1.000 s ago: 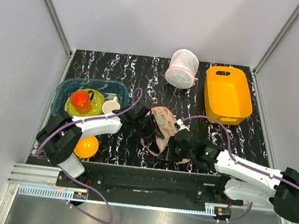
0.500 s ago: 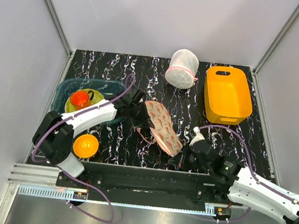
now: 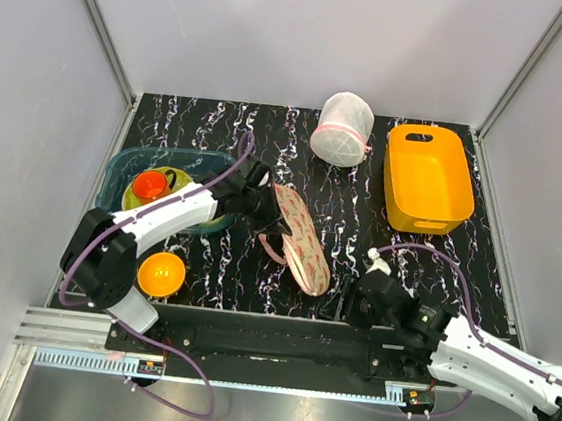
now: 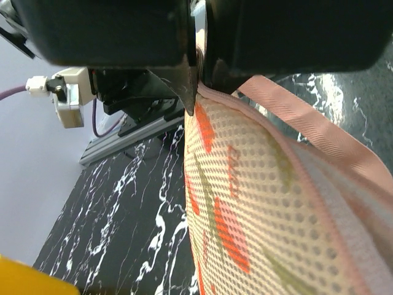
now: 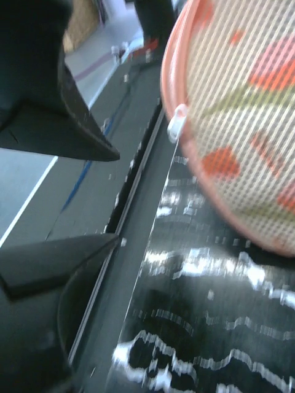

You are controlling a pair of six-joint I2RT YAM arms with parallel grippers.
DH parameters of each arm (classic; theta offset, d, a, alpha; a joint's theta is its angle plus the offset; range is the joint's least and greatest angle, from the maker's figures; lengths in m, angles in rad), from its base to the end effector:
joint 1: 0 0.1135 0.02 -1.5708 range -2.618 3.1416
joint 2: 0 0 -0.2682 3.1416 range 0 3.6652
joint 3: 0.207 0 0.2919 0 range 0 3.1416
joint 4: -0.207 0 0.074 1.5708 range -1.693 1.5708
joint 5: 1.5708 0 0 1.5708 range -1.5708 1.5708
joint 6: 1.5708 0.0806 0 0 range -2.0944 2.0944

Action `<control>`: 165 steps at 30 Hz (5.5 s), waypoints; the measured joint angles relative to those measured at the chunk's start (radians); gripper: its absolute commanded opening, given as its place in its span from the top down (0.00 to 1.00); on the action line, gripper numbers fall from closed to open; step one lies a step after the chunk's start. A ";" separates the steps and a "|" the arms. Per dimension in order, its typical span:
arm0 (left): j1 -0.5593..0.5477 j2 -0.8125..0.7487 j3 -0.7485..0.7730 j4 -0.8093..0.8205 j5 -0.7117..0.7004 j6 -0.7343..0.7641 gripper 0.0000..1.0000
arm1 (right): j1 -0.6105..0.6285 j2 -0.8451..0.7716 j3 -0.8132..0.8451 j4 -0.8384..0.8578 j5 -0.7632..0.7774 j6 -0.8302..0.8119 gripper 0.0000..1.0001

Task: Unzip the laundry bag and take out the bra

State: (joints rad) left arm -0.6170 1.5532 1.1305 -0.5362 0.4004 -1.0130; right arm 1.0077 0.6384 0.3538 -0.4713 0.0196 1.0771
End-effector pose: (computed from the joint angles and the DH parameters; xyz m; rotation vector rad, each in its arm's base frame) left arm 0.2963 -0.2487 0.1979 -0.3776 2.8016 -1.0411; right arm 0.1124 0.1752 0.1447 0.0995 2.5541 0.9401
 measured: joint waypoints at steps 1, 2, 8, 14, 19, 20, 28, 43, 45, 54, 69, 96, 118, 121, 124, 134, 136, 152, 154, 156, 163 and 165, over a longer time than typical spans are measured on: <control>-0.005 0.000 -0.006 0.022 -0.007 -0.001 1.00 | 0.001 0.019 0.016 -0.035 0.005 -0.011 0.25; -0.008 0.000 -0.013 0.042 -0.016 -0.005 1.00 | 0.000 0.045 0.045 -0.082 0.016 -0.028 0.24; -0.094 0.049 -0.068 0.148 -0.027 -0.045 1.00 | 0.000 0.096 0.221 -0.192 0.062 -0.145 0.22; -0.164 0.115 -0.072 0.156 -0.051 -0.063 0.56 | 0.000 0.201 0.412 -0.181 0.137 -0.250 0.21; -0.171 0.117 -0.070 0.114 -0.072 -0.064 0.14 | 0.000 0.386 0.467 -0.172 0.192 -0.340 0.18; -0.170 0.111 -0.071 0.108 -0.078 -0.065 0.13 | 0.000 0.431 0.477 -0.172 0.198 -0.360 0.18; -0.089 -0.089 -0.070 0.050 -0.119 -0.034 0.12 | 0.000 0.590 0.508 -0.117 0.144 -0.448 0.20; 0.120 -0.277 -0.065 -0.074 -0.150 0.034 0.12 | 0.001 0.939 0.701 0.032 0.162 -0.496 0.61; 0.120 -0.281 -0.067 -0.079 -0.150 0.039 0.12 | 0.002 0.969 0.706 0.034 0.175 -0.497 0.81; 0.121 -0.307 -0.092 -0.100 -0.148 0.054 0.12 | 0.002 0.967 0.722 0.025 0.209 -0.494 1.00; 0.095 -0.237 -0.202 0.047 -0.029 0.097 0.20 | -0.127 0.450 0.611 0.041 0.125 -0.418 1.00; -0.153 -0.017 -0.005 -0.181 -0.553 0.144 0.15 | -0.156 0.318 0.377 0.056 0.006 -0.291 1.00; -0.146 0.212 0.157 -0.138 -0.460 0.286 1.00 | -0.157 0.283 0.358 0.055 0.003 -0.275 1.00; -0.120 0.209 0.157 -0.131 -0.422 0.290 0.84 | -0.157 0.283 0.358 0.055 0.008 -0.276 1.00; -0.088 0.196 0.157 -0.129 -0.421 0.299 0.42 | -0.157 0.281 0.358 0.053 0.014 -0.276 1.00; -0.054 0.239 0.160 -0.102 -0.422 0.293 0.38 | -0.157 0.280 0.358 0.045 0.015 -0.276 1.00; -0.053 0.273 0.160 -0.089 -0.410 0.293 0.37 | -0.157 0.278 0.358 0.040 0.015 -0.275 1.00; -0.045 0.340 0.203 -0.039 -0.304 0.278 1.00 | -0.157 0.232 0.358 0.021 0.018 -0.271 1.00; -0.043 0.270 0.197 -0.056 -0.326 0.273 1.00 | -0.157 0.219 0.352 0.016 0.024 -0.271 1.00; -0.039 0.177 0.197 -0.069 -0.346 0.271 1.00 | -0.157 0.211 0.344 0.002 0.034 -0.271 1.00; 0.016 -0.112 0.351 -0.124 -0.396 0.267 1.00 | -0.160 0.205 0.327 -0.049 0.057 -0.286 1.00; 0.024 -0.147 0.415 -0.129 -0.408 0.267 1.00 | -0.161 0.222 0.317 -0.038 0.038 -0.291 1.00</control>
State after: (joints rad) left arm -0.5930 1.4063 1.5459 -0.6647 -0.0078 -0.7460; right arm 0.8471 0.8600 0.6708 -0.5091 0.0578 0.7860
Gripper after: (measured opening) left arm 0.030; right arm 0.010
